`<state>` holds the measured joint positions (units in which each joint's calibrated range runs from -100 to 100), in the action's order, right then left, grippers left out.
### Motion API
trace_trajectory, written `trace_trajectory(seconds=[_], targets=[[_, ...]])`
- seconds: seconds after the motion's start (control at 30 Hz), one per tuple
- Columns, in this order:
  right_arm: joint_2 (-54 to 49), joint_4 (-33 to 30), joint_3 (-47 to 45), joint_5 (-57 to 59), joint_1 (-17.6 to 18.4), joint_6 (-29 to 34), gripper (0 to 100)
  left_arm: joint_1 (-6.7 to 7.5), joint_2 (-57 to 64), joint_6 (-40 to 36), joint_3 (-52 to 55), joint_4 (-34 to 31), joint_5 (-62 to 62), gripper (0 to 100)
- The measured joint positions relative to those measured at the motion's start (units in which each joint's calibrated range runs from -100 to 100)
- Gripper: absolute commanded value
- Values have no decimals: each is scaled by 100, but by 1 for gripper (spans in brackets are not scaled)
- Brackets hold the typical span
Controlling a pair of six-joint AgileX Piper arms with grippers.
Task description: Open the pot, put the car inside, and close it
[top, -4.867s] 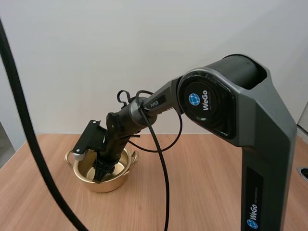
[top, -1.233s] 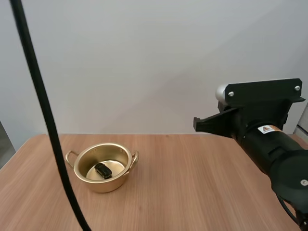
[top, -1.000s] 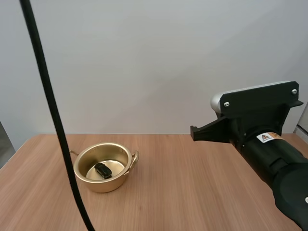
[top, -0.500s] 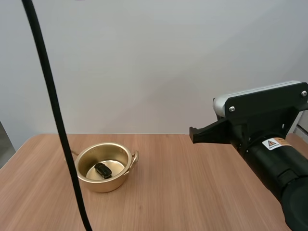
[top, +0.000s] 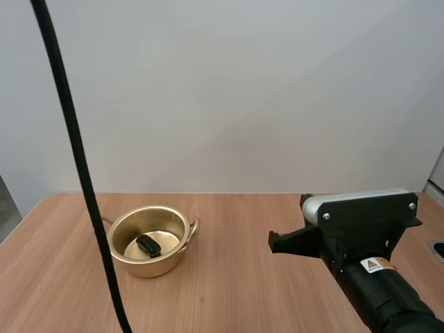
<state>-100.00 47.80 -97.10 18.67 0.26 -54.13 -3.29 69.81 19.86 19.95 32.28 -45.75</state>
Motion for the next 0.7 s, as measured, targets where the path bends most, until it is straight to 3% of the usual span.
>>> trace_trajectory(seconds=[0.3, 0.7], targets=[[0, -11, -290, 1080, -21, 0, 0, 0, 0, 0, 0, 13, 0, 0], [0, -11, -290, 1042, -21, 0, 0, 0, 0, 0, 0, 13, 59, 0]])
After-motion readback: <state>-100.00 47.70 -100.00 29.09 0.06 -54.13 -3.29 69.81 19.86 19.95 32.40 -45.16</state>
